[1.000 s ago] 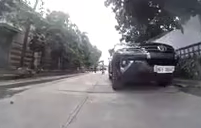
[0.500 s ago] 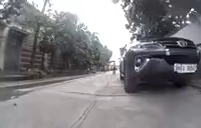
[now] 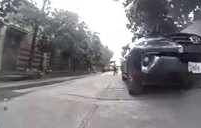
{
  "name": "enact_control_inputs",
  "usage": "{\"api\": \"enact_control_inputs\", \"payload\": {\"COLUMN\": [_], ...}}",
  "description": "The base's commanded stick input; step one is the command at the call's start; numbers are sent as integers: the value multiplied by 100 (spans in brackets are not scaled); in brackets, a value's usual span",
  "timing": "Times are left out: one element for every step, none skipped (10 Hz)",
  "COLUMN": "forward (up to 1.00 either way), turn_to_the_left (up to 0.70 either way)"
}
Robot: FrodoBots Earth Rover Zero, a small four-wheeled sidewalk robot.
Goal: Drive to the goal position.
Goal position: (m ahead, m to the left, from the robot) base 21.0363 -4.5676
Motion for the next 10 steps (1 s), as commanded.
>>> {"api": "enact_control_inputs", "payload": {"forward": [50,50,50,50,50,50,50,50,50,50], "turn_to_the_left": [0,0,0,0,0,-5,-50,-50,-50,-50]}}
